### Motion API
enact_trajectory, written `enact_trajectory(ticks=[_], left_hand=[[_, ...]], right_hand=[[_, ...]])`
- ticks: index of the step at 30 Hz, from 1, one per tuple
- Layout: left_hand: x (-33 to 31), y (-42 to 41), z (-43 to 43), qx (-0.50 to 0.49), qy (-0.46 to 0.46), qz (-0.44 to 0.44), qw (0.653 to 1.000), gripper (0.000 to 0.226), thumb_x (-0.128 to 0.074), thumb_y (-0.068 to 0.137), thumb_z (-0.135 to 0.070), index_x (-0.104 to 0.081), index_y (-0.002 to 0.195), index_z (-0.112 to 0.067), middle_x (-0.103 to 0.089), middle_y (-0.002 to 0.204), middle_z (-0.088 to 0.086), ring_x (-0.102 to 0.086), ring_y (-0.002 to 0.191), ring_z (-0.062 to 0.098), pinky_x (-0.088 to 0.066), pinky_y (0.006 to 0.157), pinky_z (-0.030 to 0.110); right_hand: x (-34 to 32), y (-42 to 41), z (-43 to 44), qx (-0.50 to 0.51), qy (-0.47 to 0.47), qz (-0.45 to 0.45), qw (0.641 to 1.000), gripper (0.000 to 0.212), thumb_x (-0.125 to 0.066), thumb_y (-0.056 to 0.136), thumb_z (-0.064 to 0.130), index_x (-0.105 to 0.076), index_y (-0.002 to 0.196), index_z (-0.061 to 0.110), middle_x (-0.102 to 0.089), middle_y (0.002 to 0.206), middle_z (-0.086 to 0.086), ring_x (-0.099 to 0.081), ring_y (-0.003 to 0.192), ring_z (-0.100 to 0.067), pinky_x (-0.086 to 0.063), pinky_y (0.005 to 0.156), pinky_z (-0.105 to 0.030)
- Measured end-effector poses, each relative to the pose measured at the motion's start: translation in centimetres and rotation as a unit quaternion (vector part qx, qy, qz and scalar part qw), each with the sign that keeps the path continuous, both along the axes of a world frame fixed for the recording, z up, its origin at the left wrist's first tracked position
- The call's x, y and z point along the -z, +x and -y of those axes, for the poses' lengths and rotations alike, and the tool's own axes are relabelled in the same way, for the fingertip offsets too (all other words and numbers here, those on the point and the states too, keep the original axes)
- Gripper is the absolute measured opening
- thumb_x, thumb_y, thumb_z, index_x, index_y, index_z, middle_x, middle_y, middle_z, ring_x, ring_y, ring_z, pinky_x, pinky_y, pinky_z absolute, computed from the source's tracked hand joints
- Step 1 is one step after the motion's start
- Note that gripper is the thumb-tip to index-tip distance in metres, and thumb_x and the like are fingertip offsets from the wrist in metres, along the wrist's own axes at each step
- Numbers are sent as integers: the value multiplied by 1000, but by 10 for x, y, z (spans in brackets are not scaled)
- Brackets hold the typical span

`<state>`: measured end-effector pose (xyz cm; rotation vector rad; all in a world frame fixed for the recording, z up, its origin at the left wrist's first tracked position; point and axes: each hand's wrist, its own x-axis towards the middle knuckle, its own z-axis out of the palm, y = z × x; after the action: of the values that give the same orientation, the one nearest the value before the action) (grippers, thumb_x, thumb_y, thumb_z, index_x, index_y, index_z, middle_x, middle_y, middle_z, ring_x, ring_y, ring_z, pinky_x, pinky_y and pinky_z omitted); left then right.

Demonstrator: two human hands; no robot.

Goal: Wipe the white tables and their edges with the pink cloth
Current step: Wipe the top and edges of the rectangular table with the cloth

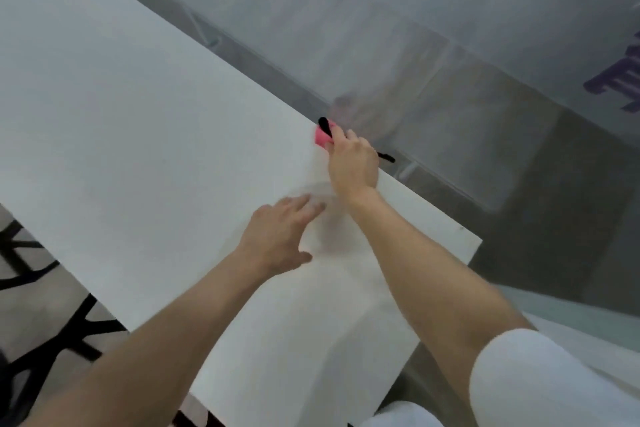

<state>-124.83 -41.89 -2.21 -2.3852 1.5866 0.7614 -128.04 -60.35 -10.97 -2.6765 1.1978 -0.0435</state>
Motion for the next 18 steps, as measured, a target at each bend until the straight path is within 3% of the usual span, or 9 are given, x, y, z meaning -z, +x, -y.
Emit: enact_trajectory(ticks=[2, 4, 7, 12, 15, 18], left_hand=[[-3, 45, 0, -32, -4, 34, 999, 114, -85, 78, -63, -19, 168, -46, -15, 180, -1, -21, 164, 25, -38, 122, 49], [-2, 92, 3, -87, 28, 64, 994, 130, -88, 70, -69, -4, 168, -51, 6, 181, 0, 0, 168, 30, -28, 127, 60], [5, 147, 7, -163, 86, 49, 982, 148, -94, 62, -70, 13, 163, -60, 25, 178, -2, 13, 166, 35, -25, 124, 73], [23, 165, 11, -168, 102, 34, 980, 155, -98, 57, -66, 18, 160, -63, 25, 178, -1, 15, 165, 40, -36, 118, 72], [28, 168, 6, -164, 92, 45, 981, 154, -96, 56, -71, 18, 160, -63, 25, 178, 0, 13, 165, 42, -37, 117, 68], [28, 172, 4, -139, 84, 66, 985, 154, -93, 53, -78, 18, 160, -63, 20, 179, 1, 8, 165, 43, -41, 114, 65]], right_hand=[[4, -67, 7, 30, -31, 37, 998, 29, -53, 113, 29, -68, 134, 16, -72, 100, -8, -69, 84, -34, -52, 71, -43], [1, -127, 9, 39, -51, 50, 997, 32, -48, 116, 36, -69, 122, 12, -70, 94, -7, -67, 78, -34, -51, 67, -45], [-1, -143, 4, 64, -45, 31, 996, 38, -52, 113, 45, -69, 115, 11, -69, 93, -10, -65, 81, -36, -52, 70, -46], [6, 21, -10, 60, -25, 81, 995, 36, -52, 111, 37, -70, 113, 6, -70, 93, -18, -68, 78, -40, -52, 71, -46], [-6, 127, -18, -18, 49, 43, 998, 31, -46, 113, 26, -67, 127, 7, -73, 111, -17, -71, 96, -40, -50, 79, -44], [-1, 117, -8, -29, 49, 36, 998, 37, -45, 115, 30, -66, 139, 11, -73, 106, -13, -71, 89, -38, -42, 70, -40]])
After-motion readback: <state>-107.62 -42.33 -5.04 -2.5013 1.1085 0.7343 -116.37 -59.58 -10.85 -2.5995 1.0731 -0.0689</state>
